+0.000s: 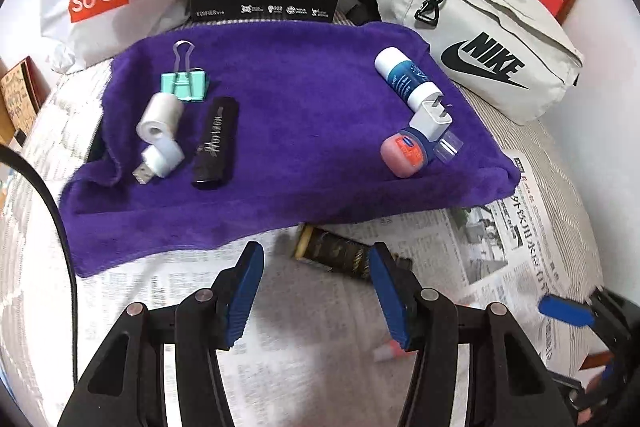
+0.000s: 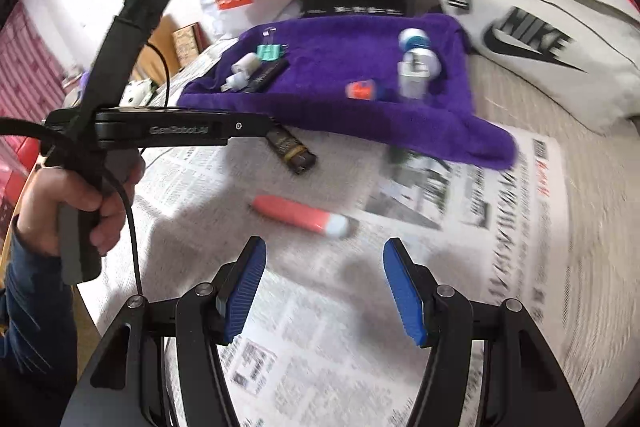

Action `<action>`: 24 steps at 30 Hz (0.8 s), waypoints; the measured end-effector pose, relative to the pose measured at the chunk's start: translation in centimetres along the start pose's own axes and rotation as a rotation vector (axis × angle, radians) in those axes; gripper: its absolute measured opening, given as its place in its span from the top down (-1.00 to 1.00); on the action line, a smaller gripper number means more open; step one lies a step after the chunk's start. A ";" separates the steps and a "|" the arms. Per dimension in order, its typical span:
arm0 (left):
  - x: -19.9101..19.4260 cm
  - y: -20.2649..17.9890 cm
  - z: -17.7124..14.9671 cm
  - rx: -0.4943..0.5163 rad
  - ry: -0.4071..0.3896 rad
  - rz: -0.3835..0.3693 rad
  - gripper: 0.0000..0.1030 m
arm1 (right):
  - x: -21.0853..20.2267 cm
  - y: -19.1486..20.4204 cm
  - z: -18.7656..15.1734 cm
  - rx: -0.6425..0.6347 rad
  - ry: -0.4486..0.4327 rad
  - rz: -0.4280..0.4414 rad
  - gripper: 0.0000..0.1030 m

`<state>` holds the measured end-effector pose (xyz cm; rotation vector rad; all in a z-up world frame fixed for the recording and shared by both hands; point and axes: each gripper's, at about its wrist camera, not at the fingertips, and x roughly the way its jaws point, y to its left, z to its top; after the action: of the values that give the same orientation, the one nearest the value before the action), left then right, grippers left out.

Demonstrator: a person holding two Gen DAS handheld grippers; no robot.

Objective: Organize rigid objects
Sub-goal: 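Grasp the black-and-gold Grand Reserve tube with the left gripper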

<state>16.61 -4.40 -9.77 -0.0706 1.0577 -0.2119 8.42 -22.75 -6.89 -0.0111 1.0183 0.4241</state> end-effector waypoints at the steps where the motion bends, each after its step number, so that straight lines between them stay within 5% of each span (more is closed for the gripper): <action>1: 0.4 -0.3 0.1 -0.011 0.008 0.002 -0.02 | -0.3 -0.4 -0.3 0.006 -0.003 -0.014 -0.18; 10: 2.9 -2.4 0.7 -0.045 0.047 0.100 -0.08 | -0.9 -3.5 -2.0 0.081 0.004 -0.019 -0.18; 17: 2.2 -2.9 -0.7 0.076 0.061 0.202 -0.11 | -0.3 -3.2 -2.3 0.070 0.010 -0.006 -0.18; 24: 0.4 0.5 -2.8 0.050 0.059 0.177 -0.11 | 0.5 -2.6 -2.1 0.072 0.020 0.007 -0.18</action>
<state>14.42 -3.86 -11.58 0.0747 1.1099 -0.0802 7.77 -25.42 -8.90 0.0528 1.0531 0.3943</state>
